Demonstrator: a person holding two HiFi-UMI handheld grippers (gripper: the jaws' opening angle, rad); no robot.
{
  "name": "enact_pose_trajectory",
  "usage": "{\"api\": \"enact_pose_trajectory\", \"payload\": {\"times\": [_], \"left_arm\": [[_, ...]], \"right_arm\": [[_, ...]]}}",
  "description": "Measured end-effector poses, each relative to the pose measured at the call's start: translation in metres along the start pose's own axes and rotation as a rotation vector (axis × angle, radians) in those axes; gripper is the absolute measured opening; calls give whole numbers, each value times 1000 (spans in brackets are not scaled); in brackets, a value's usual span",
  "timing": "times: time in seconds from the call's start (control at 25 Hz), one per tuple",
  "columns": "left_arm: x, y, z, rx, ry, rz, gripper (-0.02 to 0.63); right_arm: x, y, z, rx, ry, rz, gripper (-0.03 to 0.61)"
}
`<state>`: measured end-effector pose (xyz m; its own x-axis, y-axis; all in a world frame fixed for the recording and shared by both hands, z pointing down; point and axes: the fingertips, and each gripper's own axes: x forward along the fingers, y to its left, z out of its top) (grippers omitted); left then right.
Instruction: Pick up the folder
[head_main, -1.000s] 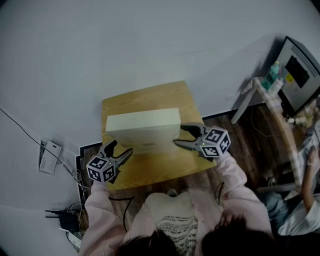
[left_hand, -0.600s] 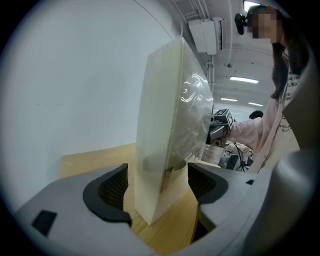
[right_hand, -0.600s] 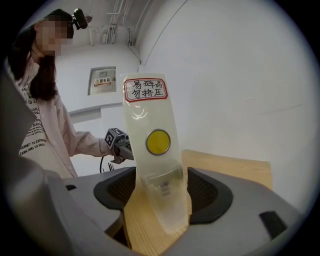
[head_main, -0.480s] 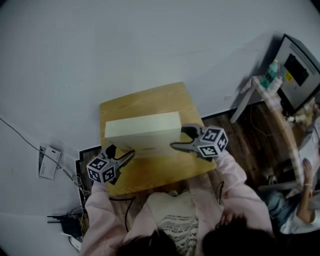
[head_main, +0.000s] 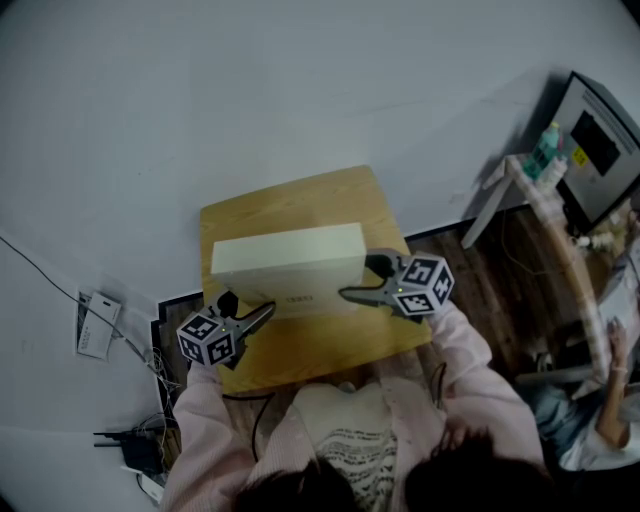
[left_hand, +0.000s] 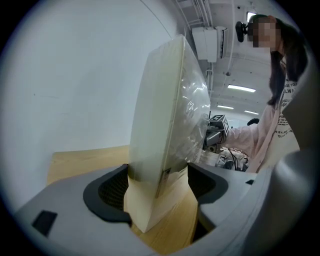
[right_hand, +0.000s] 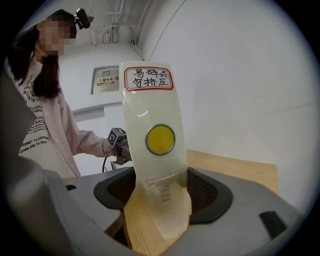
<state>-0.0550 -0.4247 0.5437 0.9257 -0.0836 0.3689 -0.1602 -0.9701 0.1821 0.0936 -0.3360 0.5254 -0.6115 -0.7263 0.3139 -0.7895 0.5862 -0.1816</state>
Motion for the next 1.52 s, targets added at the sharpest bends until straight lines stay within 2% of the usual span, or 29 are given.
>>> {"api": "enact_pose_trajectory", "payload": {"times": [0.36,0.92,1.52], "left_arm": [[-1,3,0,3,-20,16,379],[1,3,2,5,3,29,377],[-11,-7,36,30,-37,67,376]], "right_arm": [[1,-1,0,-29,-8,-1,318],[0,-2,4,-53,-26,-10,311],[-13,-1,32,-33,-68,18,311]]}}
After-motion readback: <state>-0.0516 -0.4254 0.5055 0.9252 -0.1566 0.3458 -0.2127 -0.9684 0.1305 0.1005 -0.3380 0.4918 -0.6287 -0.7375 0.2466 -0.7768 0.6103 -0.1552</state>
